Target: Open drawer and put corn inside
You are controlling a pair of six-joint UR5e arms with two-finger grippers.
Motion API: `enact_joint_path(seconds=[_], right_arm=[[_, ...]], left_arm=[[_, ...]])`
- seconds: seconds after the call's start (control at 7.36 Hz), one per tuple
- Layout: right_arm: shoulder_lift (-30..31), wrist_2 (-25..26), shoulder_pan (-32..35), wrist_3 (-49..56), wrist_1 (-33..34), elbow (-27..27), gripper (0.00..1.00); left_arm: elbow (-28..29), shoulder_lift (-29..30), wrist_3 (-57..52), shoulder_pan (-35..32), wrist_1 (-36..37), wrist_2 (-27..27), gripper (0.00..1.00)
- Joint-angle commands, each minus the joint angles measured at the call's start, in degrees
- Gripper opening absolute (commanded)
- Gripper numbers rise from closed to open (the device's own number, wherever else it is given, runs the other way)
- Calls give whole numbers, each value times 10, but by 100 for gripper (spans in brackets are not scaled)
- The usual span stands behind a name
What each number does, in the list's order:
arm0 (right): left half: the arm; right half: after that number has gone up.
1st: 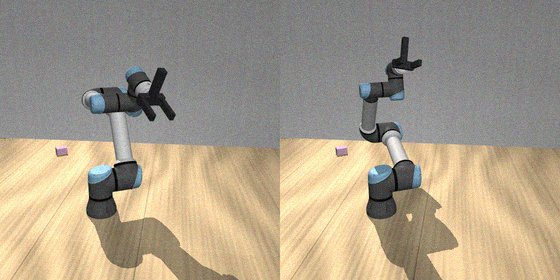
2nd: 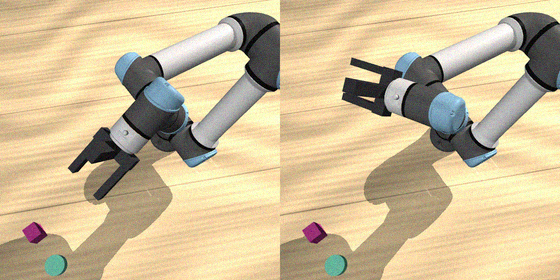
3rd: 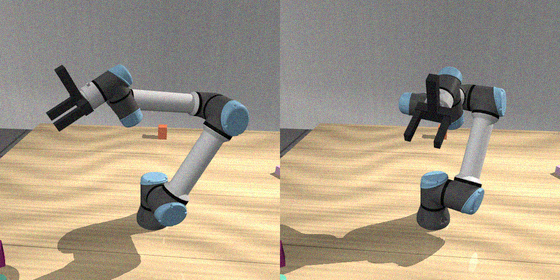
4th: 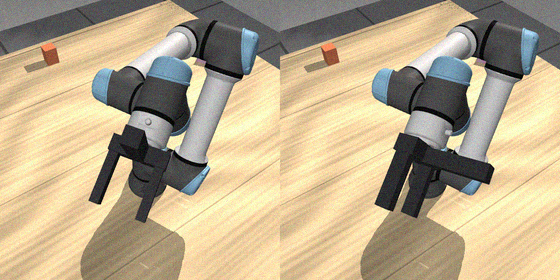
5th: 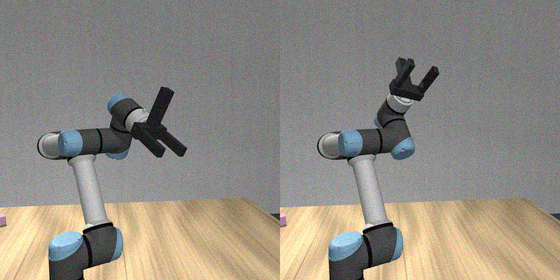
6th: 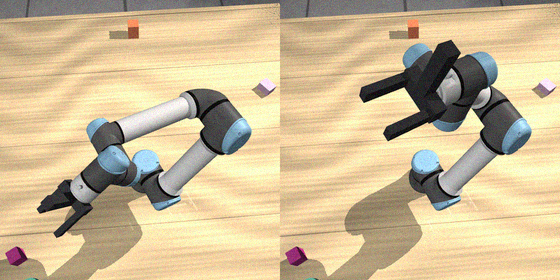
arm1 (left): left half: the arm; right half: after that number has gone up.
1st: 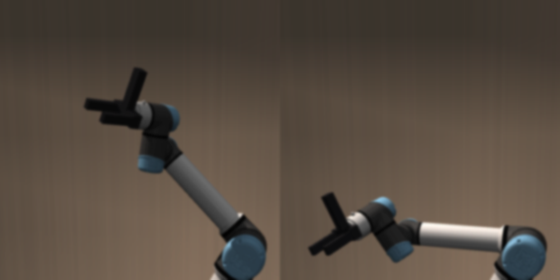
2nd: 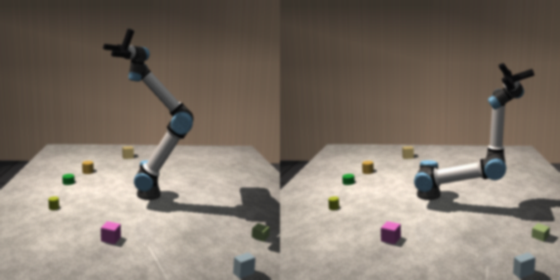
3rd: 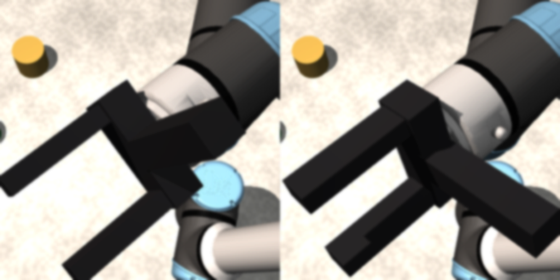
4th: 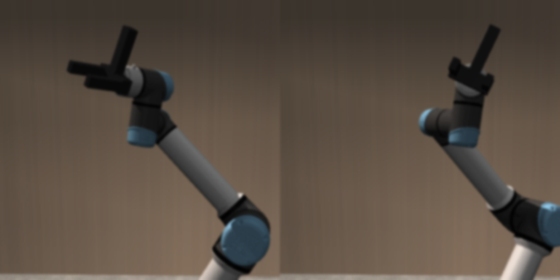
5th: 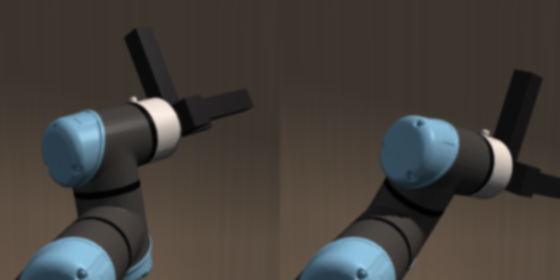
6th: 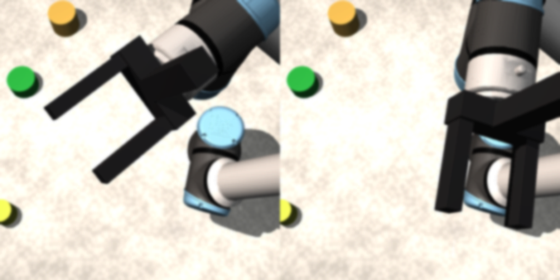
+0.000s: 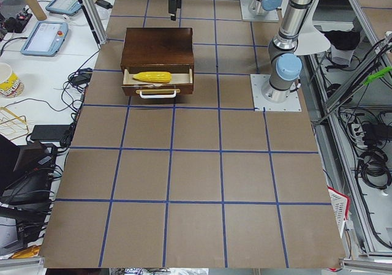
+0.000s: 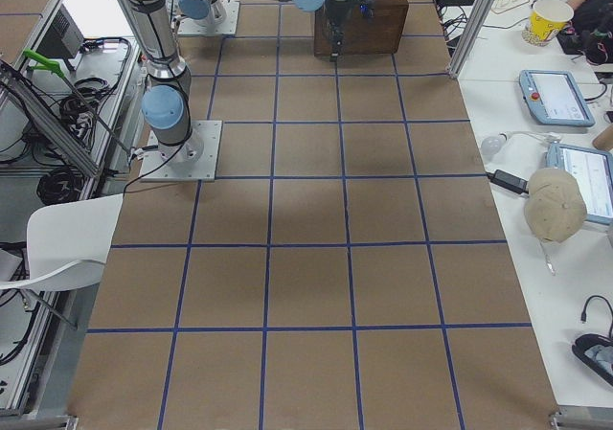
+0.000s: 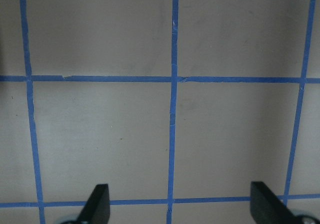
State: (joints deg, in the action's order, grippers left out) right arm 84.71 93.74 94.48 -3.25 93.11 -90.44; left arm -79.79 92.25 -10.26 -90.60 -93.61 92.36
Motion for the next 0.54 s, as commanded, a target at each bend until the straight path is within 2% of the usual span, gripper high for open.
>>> enact_joint_path(seconds=[0.0, 0.41], right_arm=[[-1, 1, 0, 0, 0, 0, 100], [-1, 1, 0, 0, 0, 0, 100]], left_arm=[[-31, -35, 39, -1, 4, -4, 100], [-34, -37, 52, 9, 4, -5, 100]])
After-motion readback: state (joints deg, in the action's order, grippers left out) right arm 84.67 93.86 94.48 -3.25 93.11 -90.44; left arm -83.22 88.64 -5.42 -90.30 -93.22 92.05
